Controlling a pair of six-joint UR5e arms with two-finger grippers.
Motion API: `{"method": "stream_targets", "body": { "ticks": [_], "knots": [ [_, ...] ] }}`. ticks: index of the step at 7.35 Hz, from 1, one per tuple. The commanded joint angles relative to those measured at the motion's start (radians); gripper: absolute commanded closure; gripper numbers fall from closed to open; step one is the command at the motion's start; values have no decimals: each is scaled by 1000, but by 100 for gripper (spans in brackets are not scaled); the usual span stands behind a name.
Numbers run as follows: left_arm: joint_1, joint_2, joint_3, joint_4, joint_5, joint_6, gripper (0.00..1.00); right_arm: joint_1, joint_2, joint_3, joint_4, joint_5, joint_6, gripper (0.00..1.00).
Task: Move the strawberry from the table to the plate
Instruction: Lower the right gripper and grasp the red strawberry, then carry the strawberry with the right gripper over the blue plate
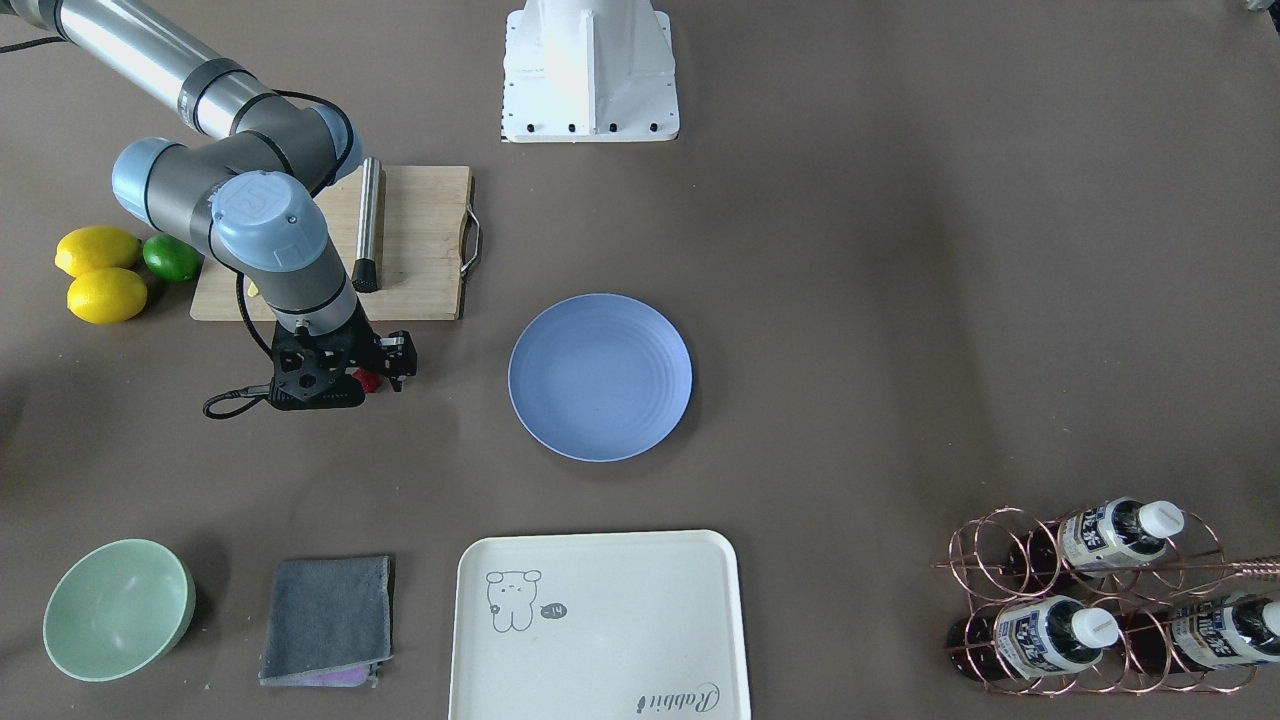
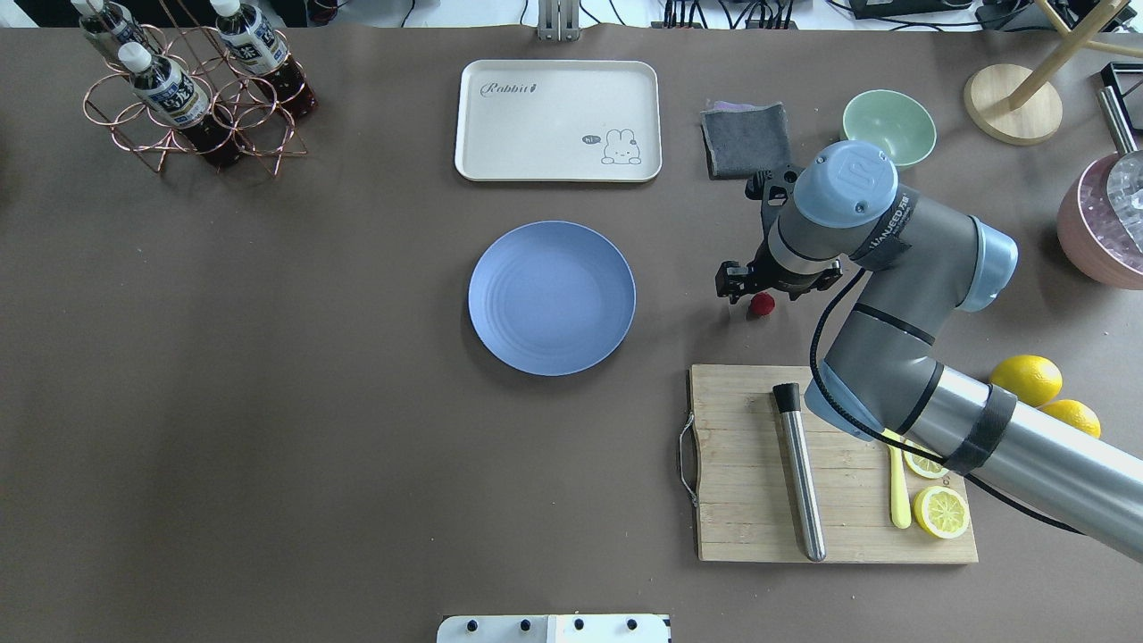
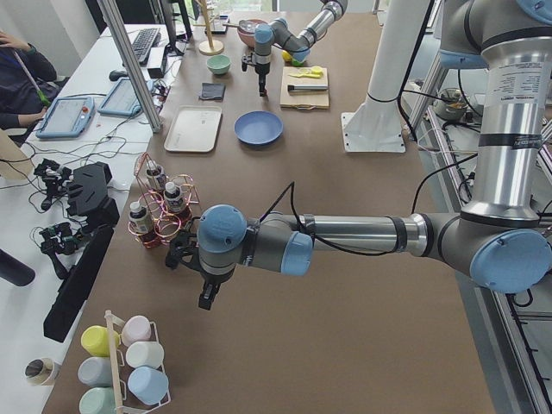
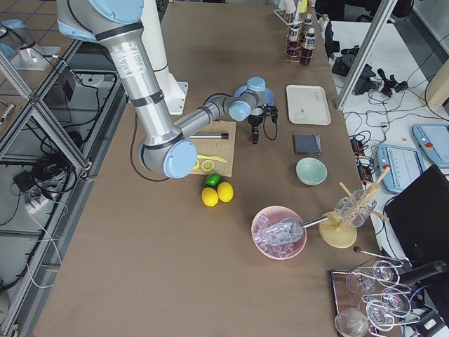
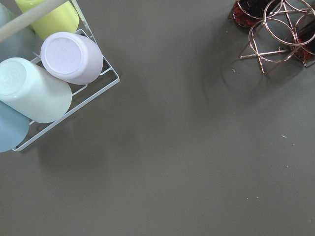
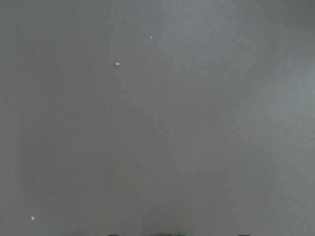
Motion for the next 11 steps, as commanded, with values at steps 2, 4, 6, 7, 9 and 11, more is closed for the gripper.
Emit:
{"method": "stream_targets", "body": {
  "ticks": [2,4,6,7,9,11],
  "knots": [
    [0,-1,-1,0,-2,0,2,-6,-14,13,0,-8,-3,100],
    [2,-2,-1,2,-3,0,2,-8,-11,74,-15,-5,0,100],
    [2,4,1,2,-3,0,2,13,59,152,-123,17,13,100],
    [2,7,1,2,-3,0,2,12,127,146,-166,24,66,100],
    [2,8,1,2,-3,0,2,-25,257,96,-211,23,126,100],
    [1,13,2,2,-3,4,2,-80,429,-71,-204,-15,206,100]
  ]
}}
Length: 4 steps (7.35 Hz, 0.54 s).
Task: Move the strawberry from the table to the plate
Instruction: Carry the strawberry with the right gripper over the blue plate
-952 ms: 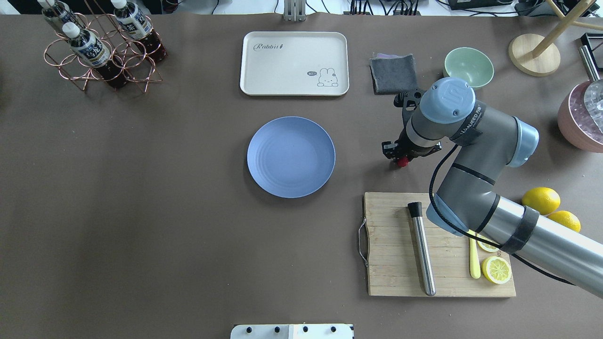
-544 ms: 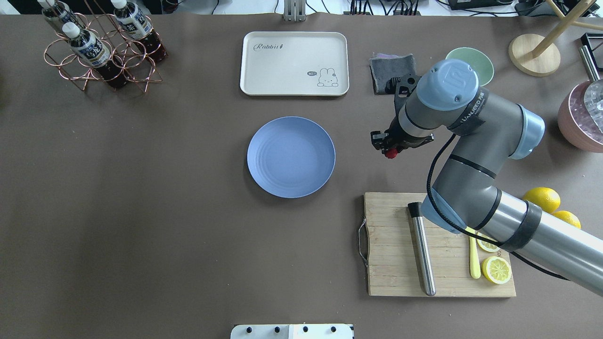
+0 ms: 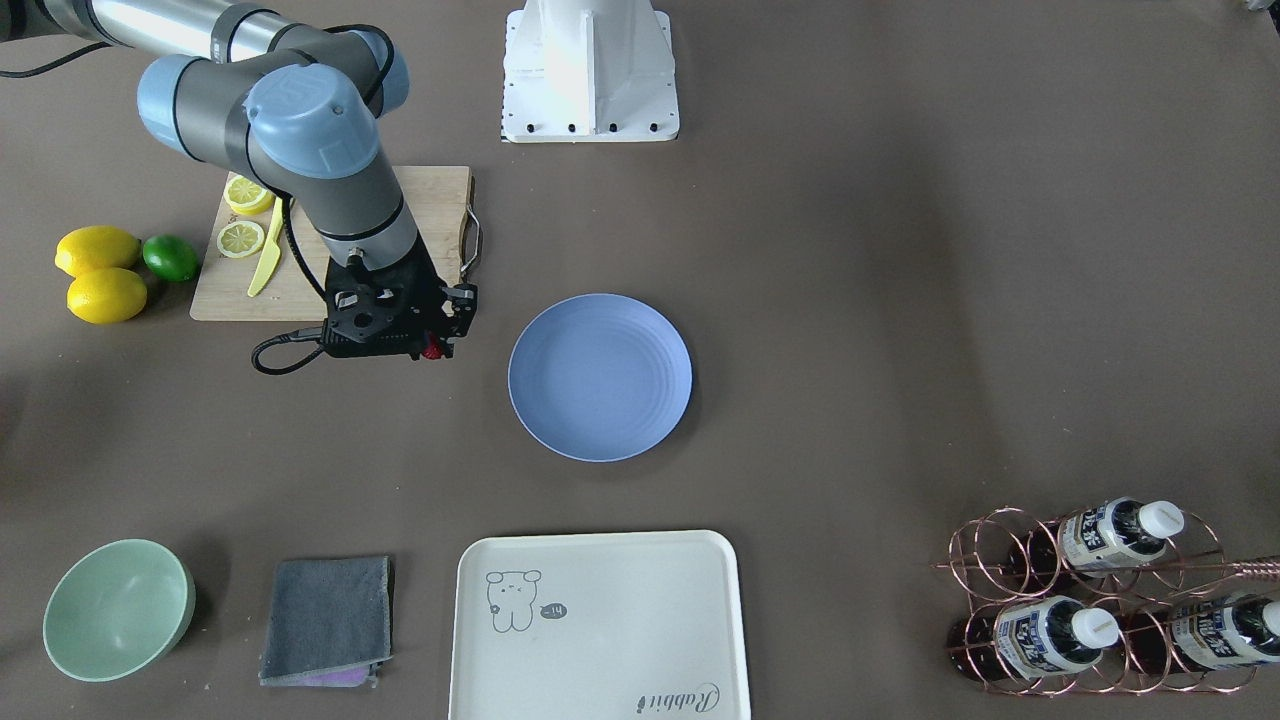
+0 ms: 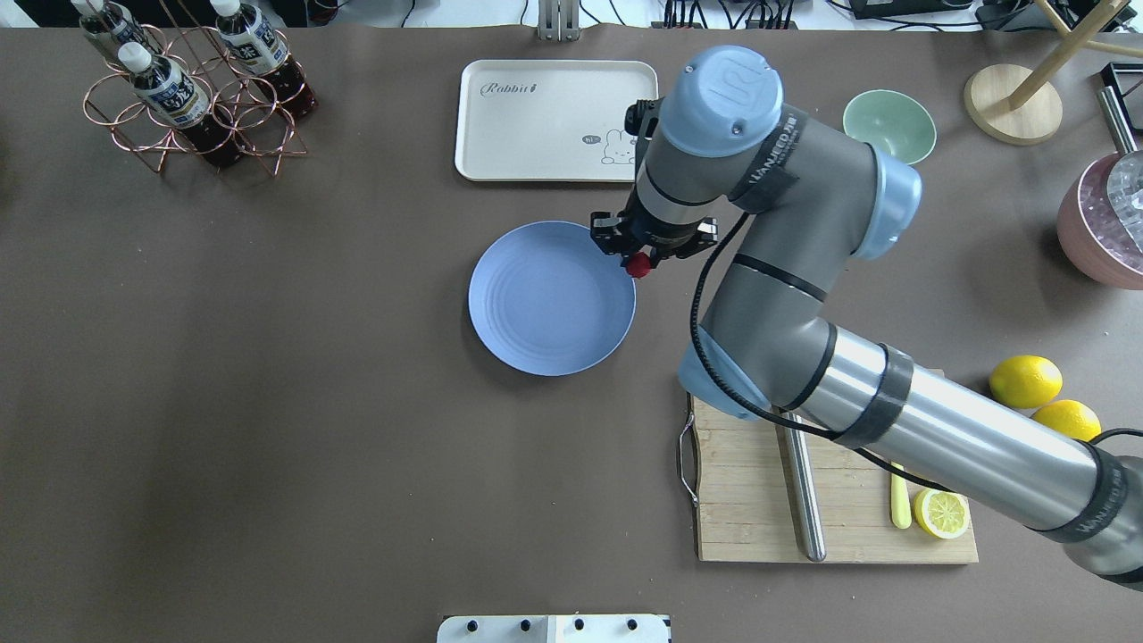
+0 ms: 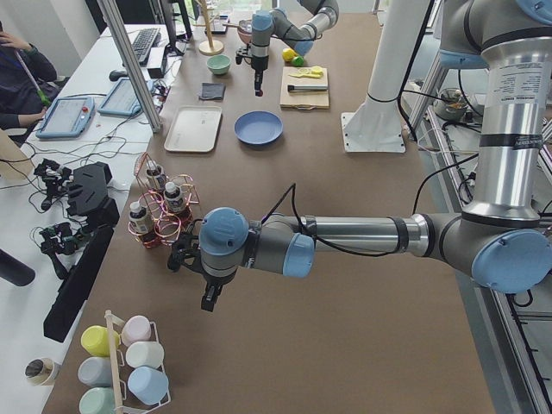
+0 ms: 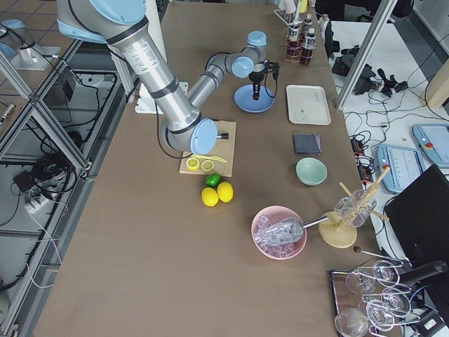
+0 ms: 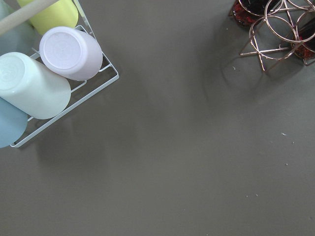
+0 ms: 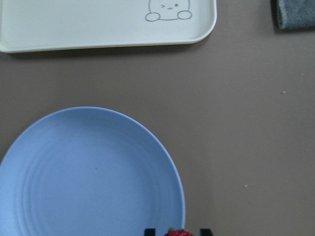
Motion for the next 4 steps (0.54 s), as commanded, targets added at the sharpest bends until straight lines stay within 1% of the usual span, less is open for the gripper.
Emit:
{"method": "stream_targets", "body": {
  "ticks": [1,2,3,4],
  "knots": [
    [-1,6,6,0,2,2,2,-65,133,-149,7,-60,81,100],
    [-1,19,2,0,2,5,2,-94,133,-181,39,-109,112,100],
    [-3,22,0,0,0,7,2,-110,135,-225,73,-125,115,100],
    [-3,24,-1,-2,-2,8,2,-121,171,-288,96,-146,132,100]
  ]
}}
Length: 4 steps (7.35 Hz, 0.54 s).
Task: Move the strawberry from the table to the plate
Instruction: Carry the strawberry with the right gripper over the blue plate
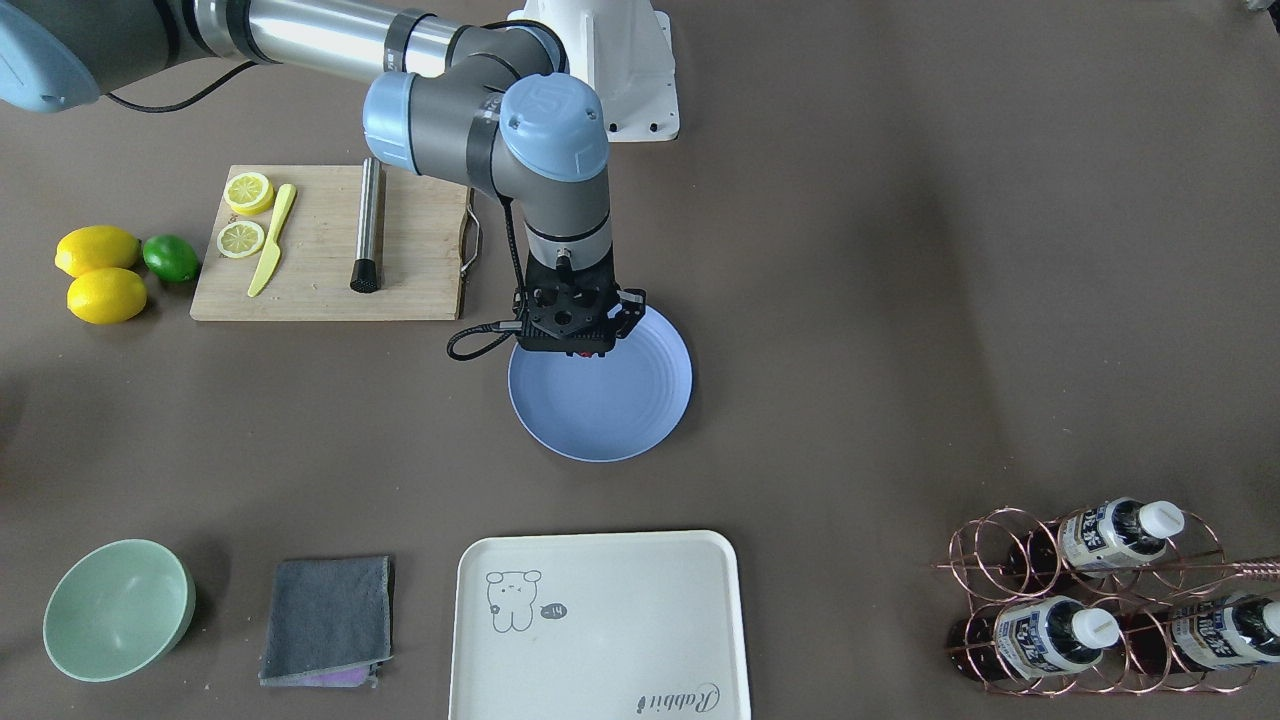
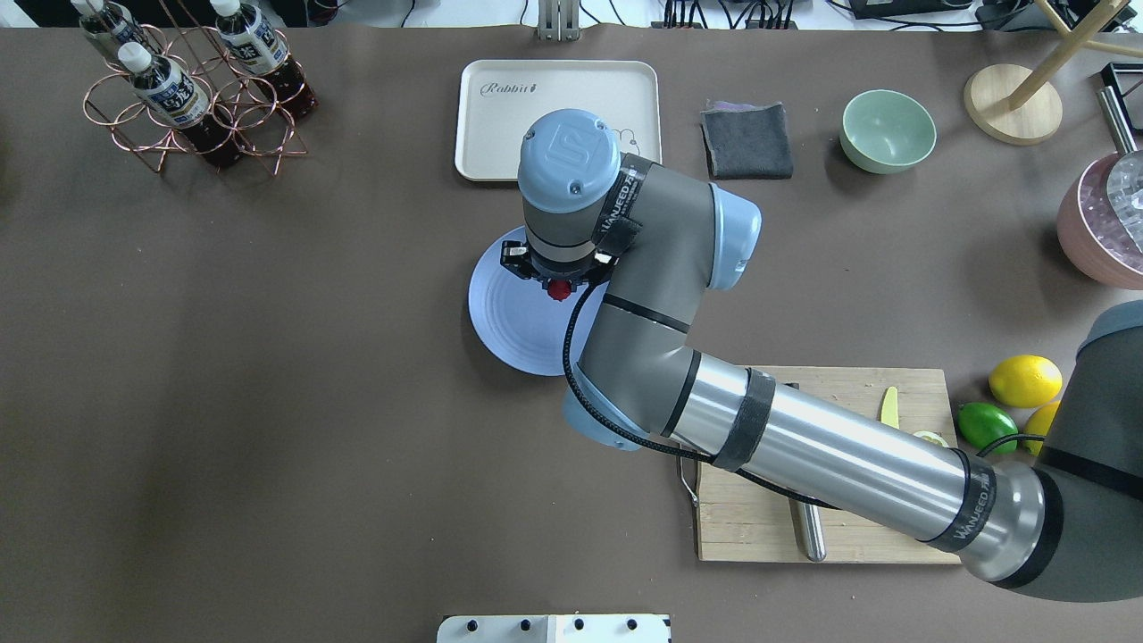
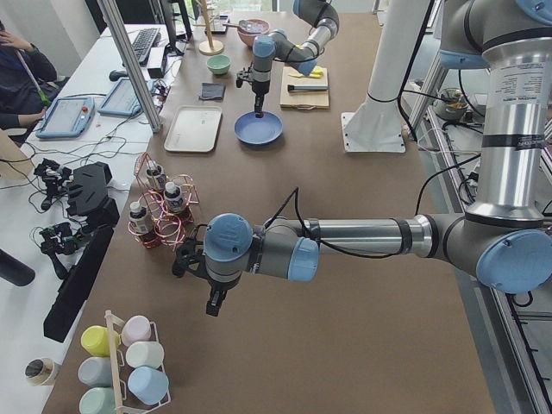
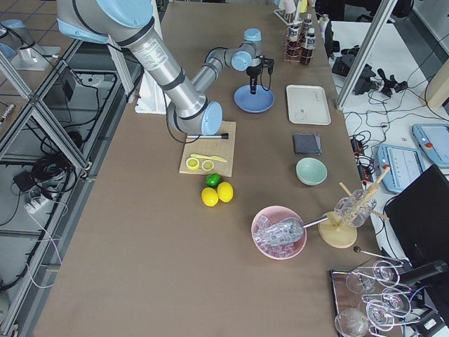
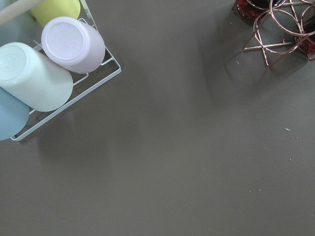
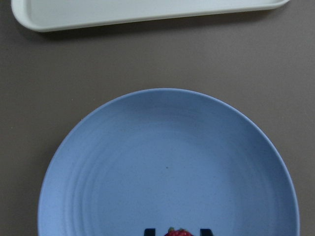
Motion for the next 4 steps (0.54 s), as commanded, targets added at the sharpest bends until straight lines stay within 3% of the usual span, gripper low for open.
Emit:
{"method": "stream_targets", "body": {
  "ticks": [1,2,4],
  "knots": [
    [-2,4,-4,-3,-2,2,2,-18,65,-129,33,-34,18,100],
    [-2,4,-4,-3,-2,2,2,-26,57,-133,36,-41,20,100],
    [-2,2,-5,-3,-2,1,2,-35,-13,-133,167,-55,20,100]
  ]
}}
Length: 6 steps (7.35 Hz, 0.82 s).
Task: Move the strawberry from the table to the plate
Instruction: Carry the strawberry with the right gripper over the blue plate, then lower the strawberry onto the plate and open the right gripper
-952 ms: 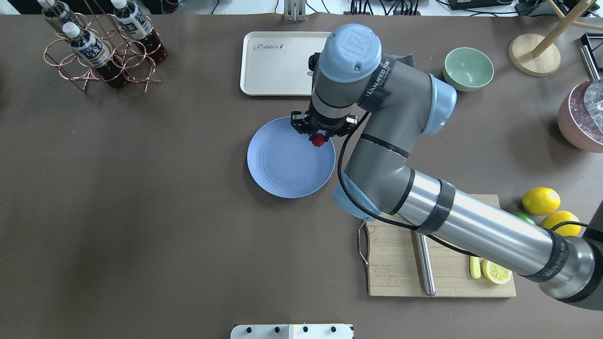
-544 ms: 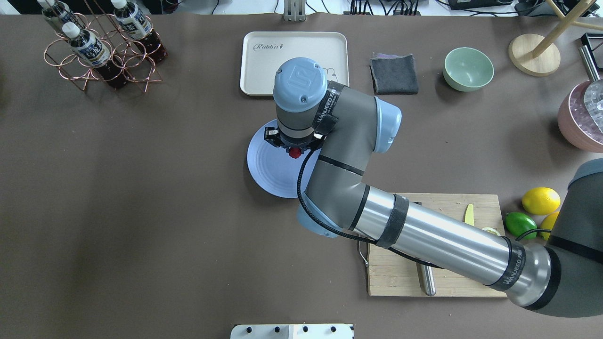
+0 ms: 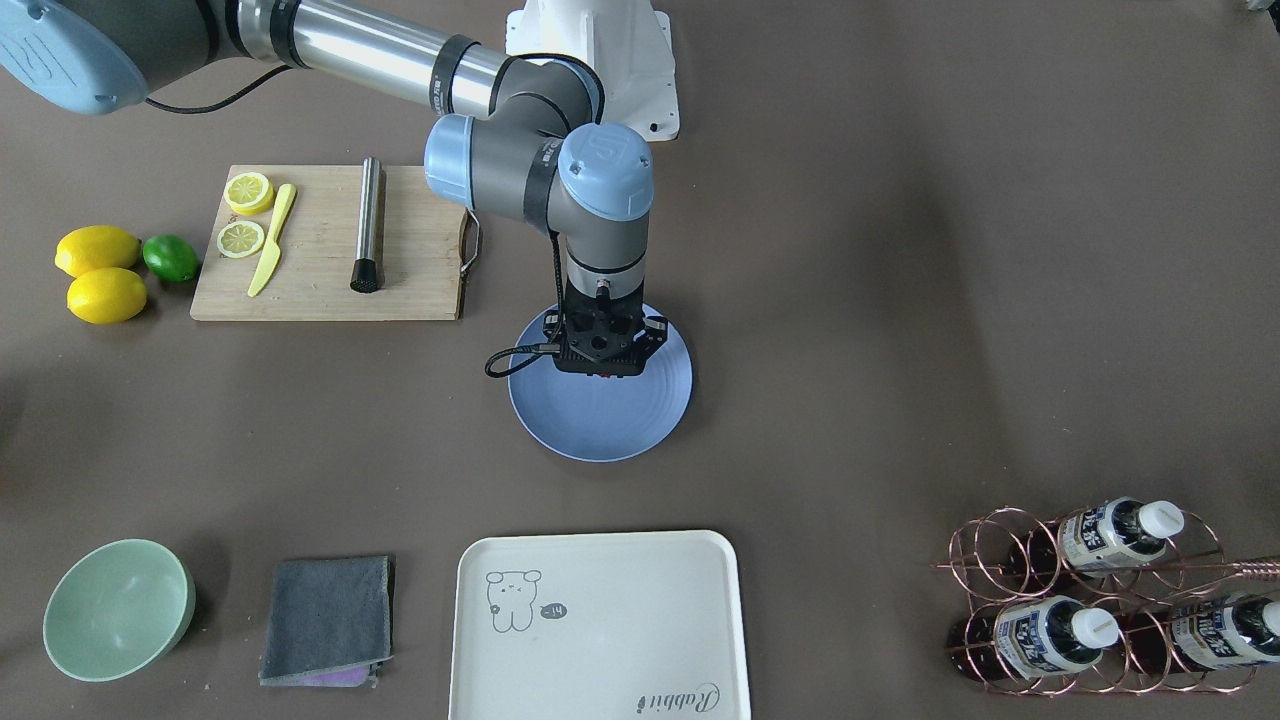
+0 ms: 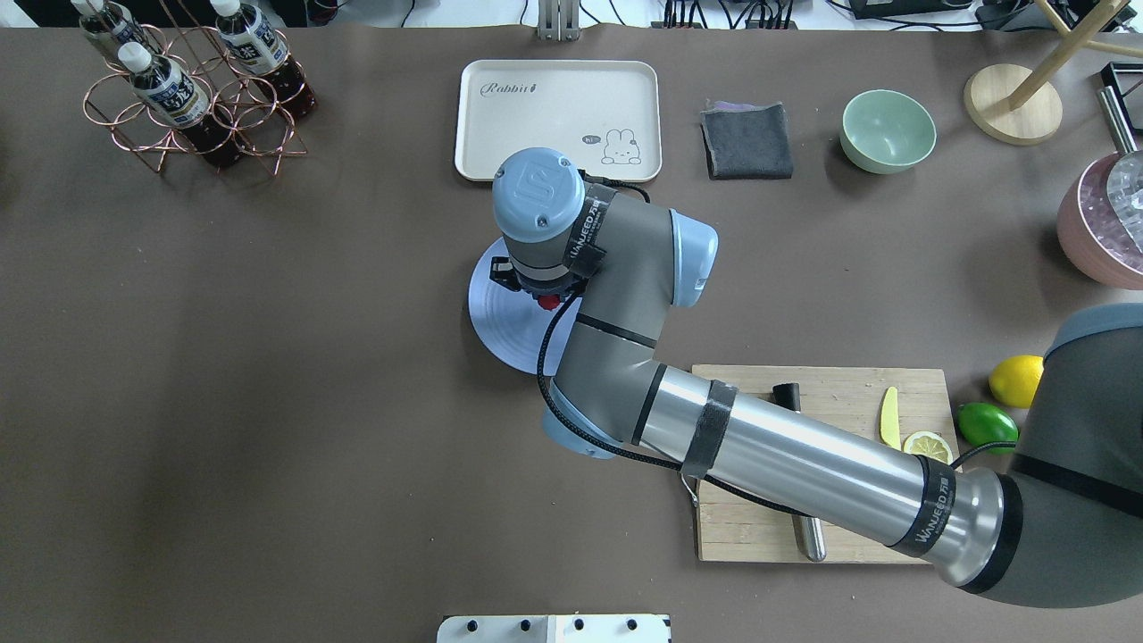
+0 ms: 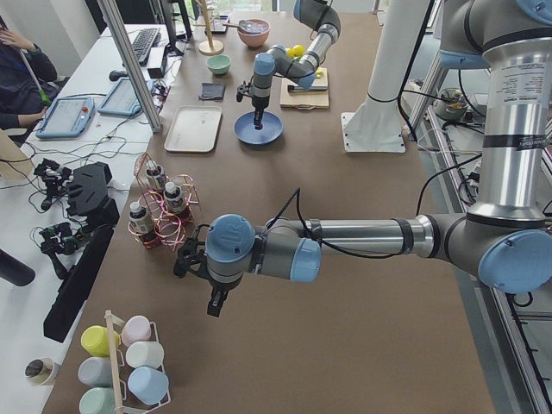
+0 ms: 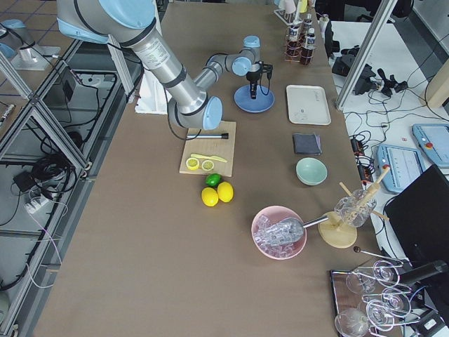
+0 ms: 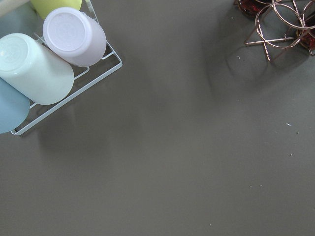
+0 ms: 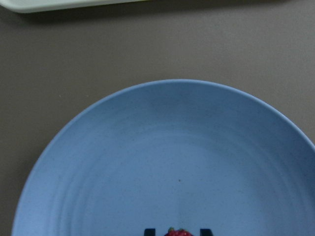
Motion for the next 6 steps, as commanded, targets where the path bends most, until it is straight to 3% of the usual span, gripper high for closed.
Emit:
{"method": "stream_targets", "body": {
  "ticks": [1,4,6],
  "knots": [
    [-1,-1,-2,0,-1,0,2,-5,-32,-2,70,-7,5,100],
    [-1,-1,-1,-2,1,0,2,-5,-29,-1,69,-5,-1,100],
    [-1,-1,1,-3,1,0,2,-5,-29,8,69,-4,-10,0]
  ]
}}
